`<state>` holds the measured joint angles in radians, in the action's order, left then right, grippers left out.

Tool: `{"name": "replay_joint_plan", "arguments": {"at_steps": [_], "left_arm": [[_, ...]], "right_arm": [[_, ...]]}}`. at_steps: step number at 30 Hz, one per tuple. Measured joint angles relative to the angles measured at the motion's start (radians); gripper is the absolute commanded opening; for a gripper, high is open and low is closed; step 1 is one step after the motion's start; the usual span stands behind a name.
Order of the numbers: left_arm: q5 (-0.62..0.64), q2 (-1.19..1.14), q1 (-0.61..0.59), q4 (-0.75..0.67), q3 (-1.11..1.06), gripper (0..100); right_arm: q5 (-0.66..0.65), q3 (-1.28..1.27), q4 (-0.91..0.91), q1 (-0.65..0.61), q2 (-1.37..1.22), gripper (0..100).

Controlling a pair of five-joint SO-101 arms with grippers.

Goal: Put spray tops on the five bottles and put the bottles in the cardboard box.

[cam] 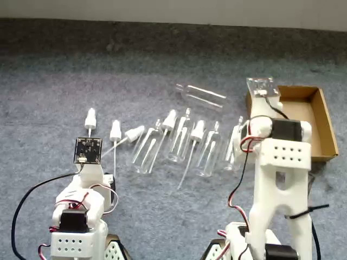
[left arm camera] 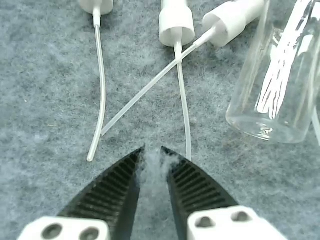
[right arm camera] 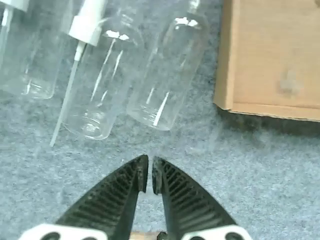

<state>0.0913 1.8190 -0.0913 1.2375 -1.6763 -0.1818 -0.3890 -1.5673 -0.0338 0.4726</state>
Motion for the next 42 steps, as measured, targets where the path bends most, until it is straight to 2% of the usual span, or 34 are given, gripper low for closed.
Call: {"name": "replay_joint_plan", "arguments": {"at_steps": [4,8,18,24,32,42], "left_arm": [[0.000,0.000,0.000,0.000,0.000,1],[0.000,0.000,0.000,0.000,0.000,1],[0.000,0.000,0.000,0.000,0.000,1],[0.000,0.000,0.000,0.000,0.000,1],[0.000,0.000,0.000,0.000,0.000,1],[0.000,0.000,0.000,0.000,0.000,1]], "right_arm": [[0.132,0.077,-0.008,-0.094,-0.123,8.8],[0.250,0.158,-0.003,-0.107,-0.245,19.0],[0.373,0.318,0.005,-0.109,-0.522,19.6],[0.416,0.430,0.005,-0.109,-0.628,26.1],[0.419,0.526,0.014,-0.107,-0.766,26.0],[0.419,0.535,0.068,-0.041,-0.890,26.0]]}}
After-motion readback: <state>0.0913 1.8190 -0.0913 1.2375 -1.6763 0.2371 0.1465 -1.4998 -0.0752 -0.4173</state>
